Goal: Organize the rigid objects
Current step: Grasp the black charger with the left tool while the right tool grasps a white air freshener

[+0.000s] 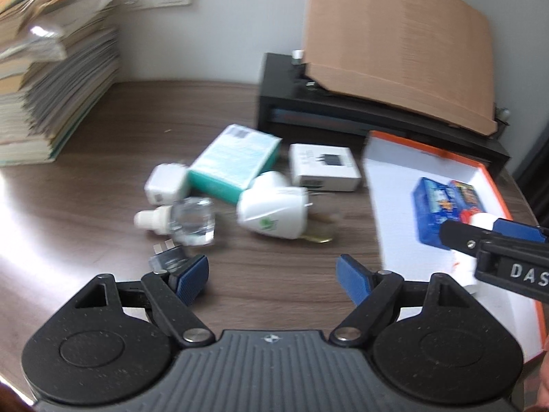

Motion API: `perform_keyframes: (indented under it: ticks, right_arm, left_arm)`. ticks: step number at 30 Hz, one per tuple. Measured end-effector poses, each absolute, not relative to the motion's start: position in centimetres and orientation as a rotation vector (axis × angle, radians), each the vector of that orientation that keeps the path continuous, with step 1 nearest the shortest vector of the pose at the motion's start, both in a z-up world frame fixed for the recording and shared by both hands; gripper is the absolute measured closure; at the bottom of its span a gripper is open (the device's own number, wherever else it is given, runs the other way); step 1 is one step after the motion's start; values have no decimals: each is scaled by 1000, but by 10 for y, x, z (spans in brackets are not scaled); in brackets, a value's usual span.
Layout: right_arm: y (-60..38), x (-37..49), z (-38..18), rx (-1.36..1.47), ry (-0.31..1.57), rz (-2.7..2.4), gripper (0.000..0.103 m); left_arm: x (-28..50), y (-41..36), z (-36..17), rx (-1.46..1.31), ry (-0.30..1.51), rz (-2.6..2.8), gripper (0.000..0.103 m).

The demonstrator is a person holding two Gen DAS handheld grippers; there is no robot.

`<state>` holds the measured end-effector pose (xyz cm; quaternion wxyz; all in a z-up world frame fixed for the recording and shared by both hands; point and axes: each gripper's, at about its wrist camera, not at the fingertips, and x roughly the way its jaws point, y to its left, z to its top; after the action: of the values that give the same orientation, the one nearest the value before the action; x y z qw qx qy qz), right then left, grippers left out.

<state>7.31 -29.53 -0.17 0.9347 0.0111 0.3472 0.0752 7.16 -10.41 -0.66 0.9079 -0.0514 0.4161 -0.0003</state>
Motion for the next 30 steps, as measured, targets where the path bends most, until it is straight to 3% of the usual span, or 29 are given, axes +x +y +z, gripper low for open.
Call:
perform_keyframes:
  ticks: [20, 25, 30]
  right_arm:
    - [-266, 78, -21, 10, 762, 203, 16]
    - [-262, 83, -23, -3, 765, 226, 16]
    - [-252, 90, -23, -52, 731, 332, 16]
  left_arm:
    - [73, -49, -51, -136, 872, 165, 19]
    - [86, -50, -58, -127, 870, 161, 35]
    - [91, -47, -59, -102, 853, 143, 66]
